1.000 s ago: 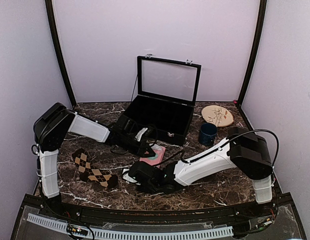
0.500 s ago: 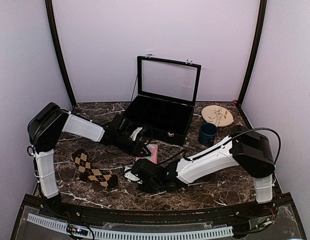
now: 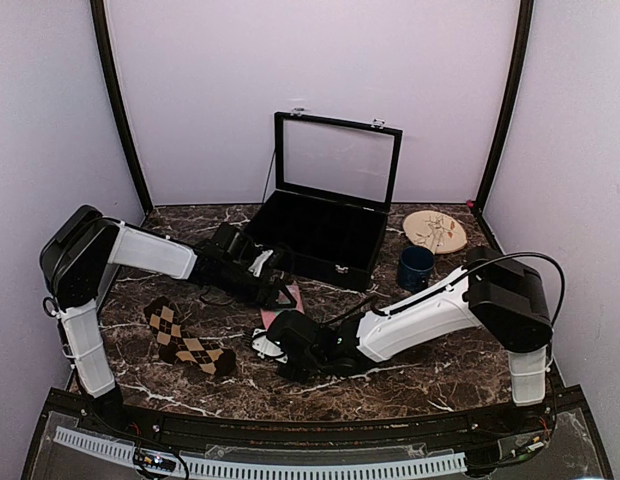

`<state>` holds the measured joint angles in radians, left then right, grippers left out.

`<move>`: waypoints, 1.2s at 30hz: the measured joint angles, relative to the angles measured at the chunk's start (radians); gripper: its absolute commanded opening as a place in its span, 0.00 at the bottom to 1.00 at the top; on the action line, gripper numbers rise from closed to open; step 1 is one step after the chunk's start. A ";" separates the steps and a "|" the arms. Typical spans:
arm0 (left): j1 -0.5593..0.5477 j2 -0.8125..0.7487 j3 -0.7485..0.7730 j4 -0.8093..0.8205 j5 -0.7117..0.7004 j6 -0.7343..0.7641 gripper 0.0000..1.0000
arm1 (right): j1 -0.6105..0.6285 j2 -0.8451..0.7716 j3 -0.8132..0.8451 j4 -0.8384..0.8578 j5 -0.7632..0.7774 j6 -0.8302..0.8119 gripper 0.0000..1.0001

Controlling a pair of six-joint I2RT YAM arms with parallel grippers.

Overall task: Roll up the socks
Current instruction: Pick up the sock from the center of the board, then roll the sock at the center of the board.

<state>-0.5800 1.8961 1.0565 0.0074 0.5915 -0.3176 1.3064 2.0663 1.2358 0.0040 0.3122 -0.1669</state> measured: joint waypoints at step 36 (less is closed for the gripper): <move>0.114 -0.655 -0.606 0.218 -0.144 -0.288 0.71 | -0.042 -0.013 0.030 -0.025 -0.264 0.198 0.13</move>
<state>-0.4656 1.2407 0.4503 0.2253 0.4473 -0.6052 1.2644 2.0529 1.2655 -0.0208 0.0486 0.0307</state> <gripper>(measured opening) 0.723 0.127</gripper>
